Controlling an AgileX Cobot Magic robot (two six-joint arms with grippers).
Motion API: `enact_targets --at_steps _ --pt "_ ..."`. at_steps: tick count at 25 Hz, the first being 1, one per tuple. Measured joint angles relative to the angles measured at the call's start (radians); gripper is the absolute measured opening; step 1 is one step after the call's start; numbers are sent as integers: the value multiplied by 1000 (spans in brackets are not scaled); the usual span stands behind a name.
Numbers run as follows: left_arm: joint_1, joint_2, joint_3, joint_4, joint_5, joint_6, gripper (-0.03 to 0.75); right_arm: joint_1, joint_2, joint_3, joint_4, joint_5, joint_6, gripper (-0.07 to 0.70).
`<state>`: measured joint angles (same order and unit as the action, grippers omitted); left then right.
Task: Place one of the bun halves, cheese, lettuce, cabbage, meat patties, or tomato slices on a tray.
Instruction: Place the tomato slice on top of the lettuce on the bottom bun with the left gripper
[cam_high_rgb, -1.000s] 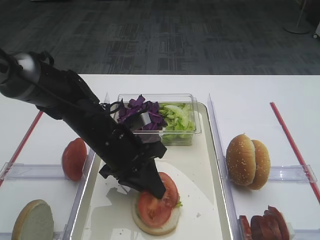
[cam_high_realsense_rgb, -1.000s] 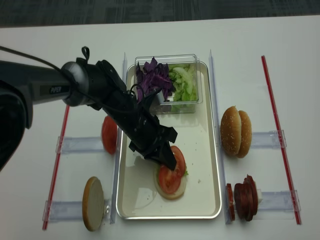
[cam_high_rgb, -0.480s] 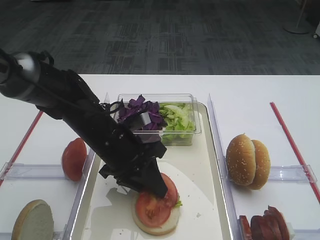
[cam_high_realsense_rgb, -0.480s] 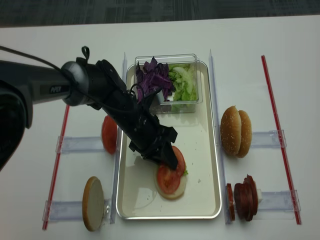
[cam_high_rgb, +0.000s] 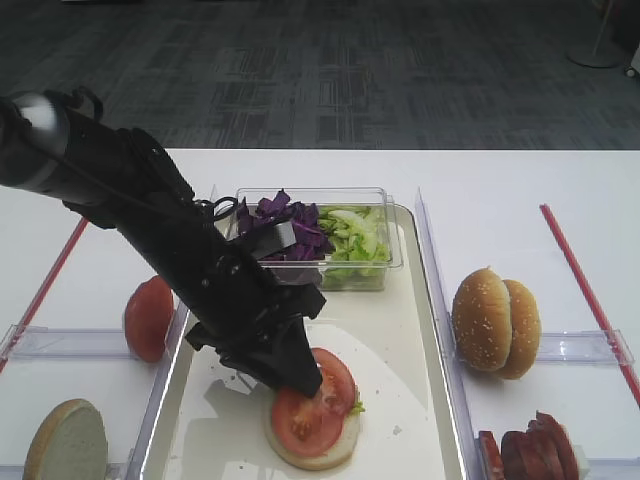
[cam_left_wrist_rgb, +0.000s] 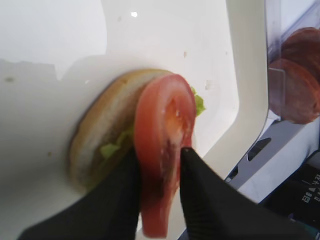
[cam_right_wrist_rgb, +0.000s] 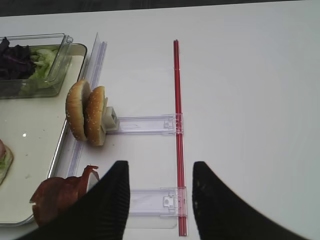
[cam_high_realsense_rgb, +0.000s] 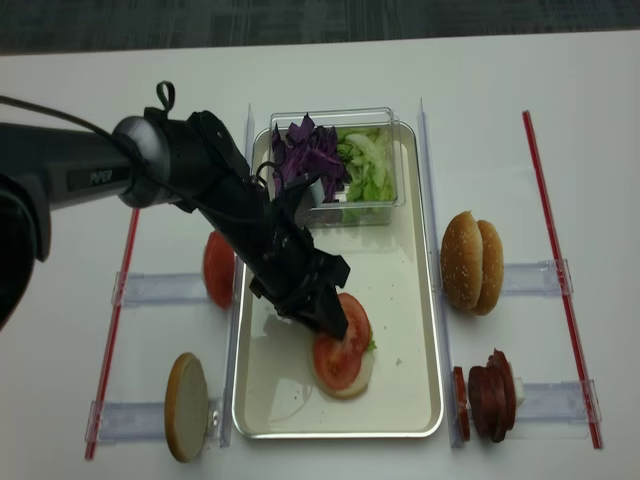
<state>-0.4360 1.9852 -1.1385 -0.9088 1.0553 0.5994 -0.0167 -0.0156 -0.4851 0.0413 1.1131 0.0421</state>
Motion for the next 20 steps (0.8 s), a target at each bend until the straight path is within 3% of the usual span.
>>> enact_targets --at_steps 20 --pt "11 -10 -53 166 -14 -98 206 0 0 0 0 0 0 337"
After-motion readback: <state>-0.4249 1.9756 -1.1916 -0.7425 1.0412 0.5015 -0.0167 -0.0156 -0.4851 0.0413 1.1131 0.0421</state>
